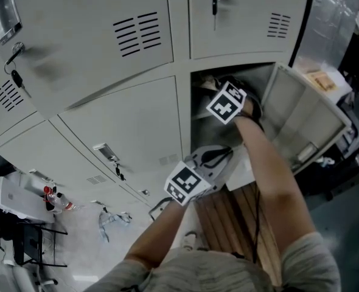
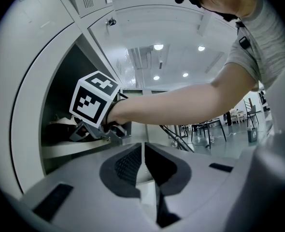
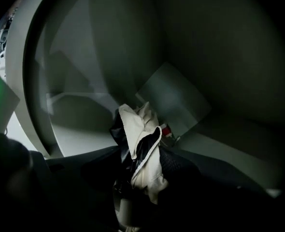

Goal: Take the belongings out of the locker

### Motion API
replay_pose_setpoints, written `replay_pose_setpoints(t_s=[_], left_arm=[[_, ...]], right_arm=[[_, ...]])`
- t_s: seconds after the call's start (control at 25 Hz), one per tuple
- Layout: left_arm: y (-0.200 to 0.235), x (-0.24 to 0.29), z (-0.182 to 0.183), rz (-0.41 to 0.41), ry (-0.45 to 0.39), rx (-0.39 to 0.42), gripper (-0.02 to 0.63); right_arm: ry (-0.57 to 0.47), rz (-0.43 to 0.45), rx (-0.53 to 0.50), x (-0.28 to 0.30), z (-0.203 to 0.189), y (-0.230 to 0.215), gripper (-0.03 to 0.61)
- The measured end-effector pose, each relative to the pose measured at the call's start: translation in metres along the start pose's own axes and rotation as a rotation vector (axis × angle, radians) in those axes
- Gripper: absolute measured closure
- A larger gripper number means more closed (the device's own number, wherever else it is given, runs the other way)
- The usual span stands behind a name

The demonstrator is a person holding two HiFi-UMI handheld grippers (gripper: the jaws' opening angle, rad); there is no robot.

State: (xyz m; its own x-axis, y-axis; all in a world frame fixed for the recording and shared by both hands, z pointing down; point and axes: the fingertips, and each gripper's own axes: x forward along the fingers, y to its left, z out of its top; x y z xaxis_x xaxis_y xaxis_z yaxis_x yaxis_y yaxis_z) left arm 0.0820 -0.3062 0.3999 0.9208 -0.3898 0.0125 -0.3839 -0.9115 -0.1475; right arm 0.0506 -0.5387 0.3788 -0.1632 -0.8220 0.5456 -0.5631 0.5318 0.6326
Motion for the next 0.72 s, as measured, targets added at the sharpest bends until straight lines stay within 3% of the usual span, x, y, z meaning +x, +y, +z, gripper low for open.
replay_pose_setpoints(t_s=[0.72], left_arm=[[0.004,-0.012,-0.006,0.044,0.014,-0.013,0.609]], right_arm=[[-0.107,-0.091,0.072,-0.027,-0.009,0.008,0.377]])
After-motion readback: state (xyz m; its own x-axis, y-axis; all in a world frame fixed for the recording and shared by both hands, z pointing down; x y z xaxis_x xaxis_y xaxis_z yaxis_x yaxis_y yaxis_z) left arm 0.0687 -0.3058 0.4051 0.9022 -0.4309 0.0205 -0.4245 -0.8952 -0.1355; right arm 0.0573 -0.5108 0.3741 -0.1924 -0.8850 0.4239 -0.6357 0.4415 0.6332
